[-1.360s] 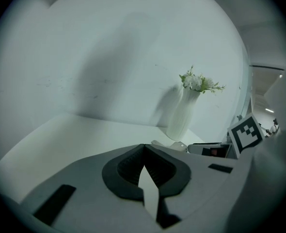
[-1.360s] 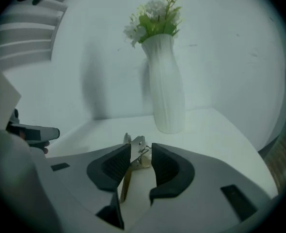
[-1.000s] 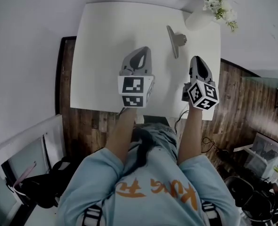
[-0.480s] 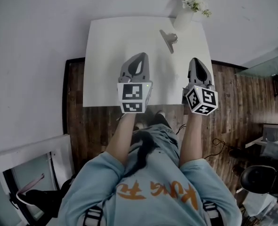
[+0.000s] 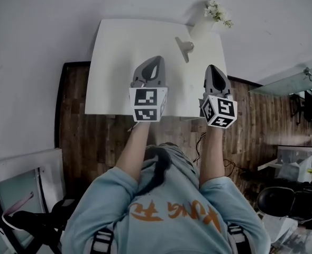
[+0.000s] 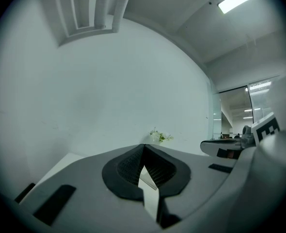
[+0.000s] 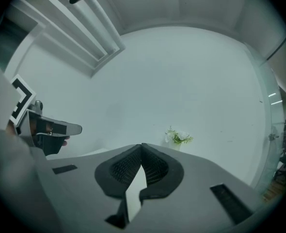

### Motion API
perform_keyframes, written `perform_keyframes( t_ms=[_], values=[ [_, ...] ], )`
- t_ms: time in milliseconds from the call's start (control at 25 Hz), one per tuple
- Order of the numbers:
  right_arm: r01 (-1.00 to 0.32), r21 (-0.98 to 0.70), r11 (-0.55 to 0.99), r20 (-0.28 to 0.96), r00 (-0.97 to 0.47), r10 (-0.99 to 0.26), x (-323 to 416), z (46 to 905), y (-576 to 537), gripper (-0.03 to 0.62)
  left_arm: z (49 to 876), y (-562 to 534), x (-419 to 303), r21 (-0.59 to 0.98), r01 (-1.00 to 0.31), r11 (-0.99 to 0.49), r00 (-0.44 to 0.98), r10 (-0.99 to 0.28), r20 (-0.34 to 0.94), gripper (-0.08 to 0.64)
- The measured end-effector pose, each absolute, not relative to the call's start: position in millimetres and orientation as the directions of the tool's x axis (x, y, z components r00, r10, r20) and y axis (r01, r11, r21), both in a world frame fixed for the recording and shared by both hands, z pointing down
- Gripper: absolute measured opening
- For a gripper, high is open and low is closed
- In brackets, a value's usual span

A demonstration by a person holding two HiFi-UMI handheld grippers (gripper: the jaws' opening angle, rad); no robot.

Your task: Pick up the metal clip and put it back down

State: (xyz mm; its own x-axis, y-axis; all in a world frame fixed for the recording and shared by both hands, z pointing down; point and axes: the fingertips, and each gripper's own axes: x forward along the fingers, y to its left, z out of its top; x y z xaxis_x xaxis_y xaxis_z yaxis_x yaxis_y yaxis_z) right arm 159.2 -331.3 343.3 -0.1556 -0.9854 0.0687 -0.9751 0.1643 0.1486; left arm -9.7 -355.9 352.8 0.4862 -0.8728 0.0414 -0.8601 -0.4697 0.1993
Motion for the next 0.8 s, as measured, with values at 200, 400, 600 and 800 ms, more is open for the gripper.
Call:
perform_keyframes(
  t_ms=[200, 400, 600, 800],
  values=[
    [-0.972, 0.153, 0.177, 0.076, -0.167, -0.983, 160, 346, -324, 0.011, 359, -351, -22, 0.206, -0.872, -0.444, 0.463, -0.885, 0.053, 0.02],
    [-0.964, 0.172, 0.204, 0.055, -0.197, -0.979, 148, 337, -323, 0.011, 355, -347, -24, 0.192, -0.875, -0.444, 0.46, -0.887, 0.045, 0.02],
    [-0.964, 0.173, 0.204, 0.051, -0.198, -0.979, 148, 340, -317, 0.012, 360, -343, -22, 0.168, -0.877, -0.451, 0.466, -0.883, 0.064, 0.02],
    [-0.966, 0.162, 0.203, 0.053, -0.197, -0.979, 152, 344, -314, 0.012, 369, -340, -17, 0.145, -0.878, -0.456, 0.47, -0.879, 0.082, 0.02]
  ],
)
